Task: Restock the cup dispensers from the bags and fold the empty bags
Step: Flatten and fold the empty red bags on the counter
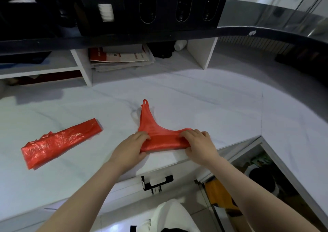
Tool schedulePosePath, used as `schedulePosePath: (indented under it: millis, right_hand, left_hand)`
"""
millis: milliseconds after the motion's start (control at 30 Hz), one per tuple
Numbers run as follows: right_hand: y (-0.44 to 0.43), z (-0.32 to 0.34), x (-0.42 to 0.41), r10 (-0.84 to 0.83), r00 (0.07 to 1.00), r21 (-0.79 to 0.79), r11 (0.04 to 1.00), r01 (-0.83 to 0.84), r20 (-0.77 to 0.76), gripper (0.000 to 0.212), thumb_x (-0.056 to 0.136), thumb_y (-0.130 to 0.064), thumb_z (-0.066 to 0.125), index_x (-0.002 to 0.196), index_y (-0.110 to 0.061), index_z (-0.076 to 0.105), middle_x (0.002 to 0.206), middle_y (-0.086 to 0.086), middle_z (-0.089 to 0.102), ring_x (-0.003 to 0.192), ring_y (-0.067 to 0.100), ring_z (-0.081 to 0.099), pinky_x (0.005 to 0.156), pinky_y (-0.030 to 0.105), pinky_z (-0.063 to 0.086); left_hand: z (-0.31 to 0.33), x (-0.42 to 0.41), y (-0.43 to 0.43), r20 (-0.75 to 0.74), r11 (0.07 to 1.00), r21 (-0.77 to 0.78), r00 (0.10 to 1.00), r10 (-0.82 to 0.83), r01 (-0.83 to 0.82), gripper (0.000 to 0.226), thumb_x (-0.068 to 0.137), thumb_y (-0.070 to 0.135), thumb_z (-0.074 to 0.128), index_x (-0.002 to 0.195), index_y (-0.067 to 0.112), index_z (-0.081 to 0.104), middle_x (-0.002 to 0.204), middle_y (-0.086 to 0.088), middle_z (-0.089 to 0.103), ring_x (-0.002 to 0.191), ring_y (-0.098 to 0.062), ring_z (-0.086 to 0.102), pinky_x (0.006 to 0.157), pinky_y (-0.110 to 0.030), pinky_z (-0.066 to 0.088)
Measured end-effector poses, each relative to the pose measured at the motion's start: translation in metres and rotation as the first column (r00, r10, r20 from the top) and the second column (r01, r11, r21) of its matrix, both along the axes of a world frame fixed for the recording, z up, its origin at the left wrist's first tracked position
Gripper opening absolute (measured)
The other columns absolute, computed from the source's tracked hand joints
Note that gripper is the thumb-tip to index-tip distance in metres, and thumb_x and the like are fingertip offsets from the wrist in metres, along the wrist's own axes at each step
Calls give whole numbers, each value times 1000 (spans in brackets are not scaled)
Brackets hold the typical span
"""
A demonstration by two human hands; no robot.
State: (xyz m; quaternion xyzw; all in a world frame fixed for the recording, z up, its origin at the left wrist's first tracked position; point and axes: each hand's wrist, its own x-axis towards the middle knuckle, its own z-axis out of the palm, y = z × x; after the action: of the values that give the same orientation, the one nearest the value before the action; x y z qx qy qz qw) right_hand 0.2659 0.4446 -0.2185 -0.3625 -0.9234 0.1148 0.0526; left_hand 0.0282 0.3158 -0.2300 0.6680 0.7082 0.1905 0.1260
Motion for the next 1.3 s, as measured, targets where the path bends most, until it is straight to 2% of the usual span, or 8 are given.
schedulePosePath:
  millis: [133,233,500,667,833,1100,1200,1300]
  right_hand:
    - [8,3,9,-237,924,-285,947,150,-301,9,80,-25,66,87,-30,63,85,-17,60,82,6,56,65,12,37]
    - [13,0,5,-446,836,-429,855,292,-319,21,81,-38,69,95,-32,54,82,-19,57,75,0,55,56,10,38]
    - [14,-10,-17,-467,867,-193,880,435,-174,52,86,-41,62,131,-28,42,127,1,46,104,24,56,72,35,49]
    - [11,-15,-14,43,968,273,962,27,-245,30,77,-22,77,105,-17,70,117,7,64,100,32,61,75,44,52]
    - [22,-10,1,126,983,22,992,-124,-133,58,75,-51,73,123,-20,63,124,-3,62,113,22,55,92,40,46]
    - [35,2,-26,-392,839,-413,882,226,-377,23,85,-39,66,103,-31,52,85,-14,62,77,2,58,63,16,41]
    - [38,-2,-43,-480,808,-383,857,346,-343,30,87,-39,64,110,-25,52,95,-9,58,82,9,56,69,25,42]
    - [36,-5,-58,-390,864,-177,920,350,-319,27,90,-32,60,113,-19,59,115,-1,56,101,18,55,82,33,44]
  left_hand:
    - [3,-4,-2,271,980,71,949,158,-184,27,83,15,63,109,23,64,108,15,53,93,-2,53,81,-8,38]
    - [6,-2,3,440,940,35,850,290,-338,25,88,27,64,111,28,57,96,14,61,88,-3,59,72,-12,42]
    - [1,17,17,-1,904,136,913,409,-405,41,81,4,64,120,18,60,131,-15,48,96,-39,59,77,-40,48]
    - [0,12,17,-119,985,111,982,147,-134,45,83,-3,55,125,12,60,136,-11,53,123,-32,51,102,-40,39]
    - [-7,-6,4,-16,998,-21,998,63,-63,60,91,49,53,144,26,37,153,7,30,139,-14,28,111,-22,14]
    - [5,-19,14,332,924,102,888,318,-369,21,84,27,68,103,29,60,95,14,57,83,-8,56,71,-21,41]
    - [7,-20,26,399,869,42,806,438,-493,33,85,25,67,115,25,55,105,11,57,90,-16,58,76,-26,43]
    - [6,-14,36,158,863,51,858,489,-502,39,87,16,62,125,19,55,131,-4,48,109,-26,54,84,-33,43]
